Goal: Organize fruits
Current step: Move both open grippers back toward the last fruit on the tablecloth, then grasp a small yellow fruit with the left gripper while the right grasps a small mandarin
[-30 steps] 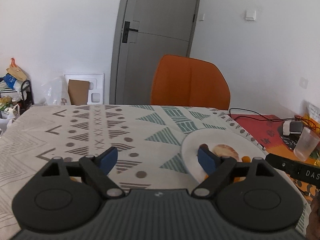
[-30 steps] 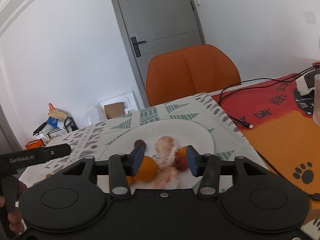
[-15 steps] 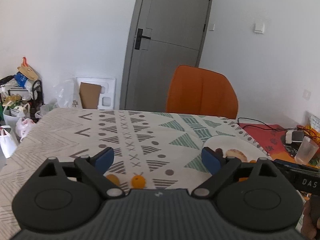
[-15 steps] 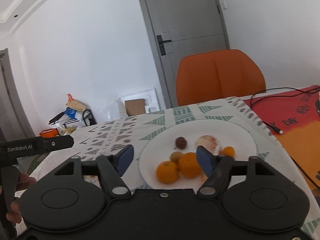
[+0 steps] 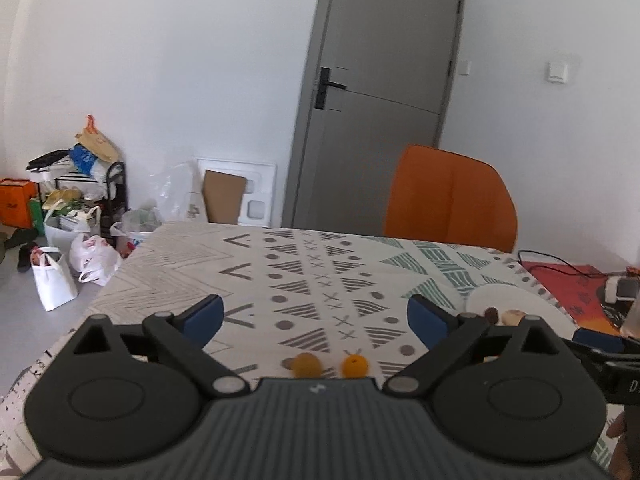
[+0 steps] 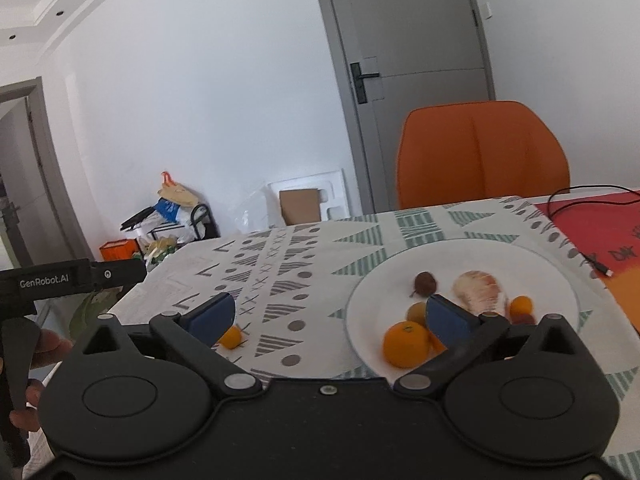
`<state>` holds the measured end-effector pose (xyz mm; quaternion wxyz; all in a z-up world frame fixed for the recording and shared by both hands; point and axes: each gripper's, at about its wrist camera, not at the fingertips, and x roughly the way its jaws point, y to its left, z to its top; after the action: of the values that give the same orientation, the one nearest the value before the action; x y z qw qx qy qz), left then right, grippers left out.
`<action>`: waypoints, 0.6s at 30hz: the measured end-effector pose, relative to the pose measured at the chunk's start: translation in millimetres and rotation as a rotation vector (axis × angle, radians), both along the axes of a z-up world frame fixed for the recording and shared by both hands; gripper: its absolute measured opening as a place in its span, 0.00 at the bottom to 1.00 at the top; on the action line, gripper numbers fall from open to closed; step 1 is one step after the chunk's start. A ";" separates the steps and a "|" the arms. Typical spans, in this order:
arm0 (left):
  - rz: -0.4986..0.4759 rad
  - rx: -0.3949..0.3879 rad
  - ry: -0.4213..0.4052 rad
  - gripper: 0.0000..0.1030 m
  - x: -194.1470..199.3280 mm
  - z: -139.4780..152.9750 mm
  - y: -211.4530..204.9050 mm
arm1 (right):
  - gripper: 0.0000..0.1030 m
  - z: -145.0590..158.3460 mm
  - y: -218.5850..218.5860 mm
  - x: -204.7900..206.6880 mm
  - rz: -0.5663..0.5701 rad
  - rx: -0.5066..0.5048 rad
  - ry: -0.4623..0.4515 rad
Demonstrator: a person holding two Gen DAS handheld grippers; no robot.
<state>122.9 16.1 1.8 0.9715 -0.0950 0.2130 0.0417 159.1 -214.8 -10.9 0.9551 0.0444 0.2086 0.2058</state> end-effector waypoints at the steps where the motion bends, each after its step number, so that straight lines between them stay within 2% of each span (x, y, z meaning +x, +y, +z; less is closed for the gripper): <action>1: 0.003 -0.009 0.003 0.95 -0.5 -1.2 3.1 | 1.00 -0.6 2.4 -0.1 0.006 -0.002 0.002; 12: -0.030 -0.056 0.025 0.95 0.6 -27.1 20.8 | 1.00 -3.5 26.8 5.4 0.069 -0.016 0.021; 14: -0.032 -0.072 0.032 0.92 3.1 -34.5 23.7 | 0.97 -5.2 29.2 7.8 0.069 -0.018 0.021; 16: -0.023 -0.074 0.039 0.81 6.4 -40.3 25.8 | 0.91 -7.8 33.5 12.1 0.075 -0.026 0.036; 18: -0.021 -0.064 0.044 0.76 9.4 -43.5 25.9 | 0.83 -11.1 37.8 16.3 0.087 -0.036 0.052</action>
<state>132.3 42.0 -41.7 0.9635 -0.1226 0.2365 0.0266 175.4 -177.0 -22.0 0.9402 0.0234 0.2387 0.2420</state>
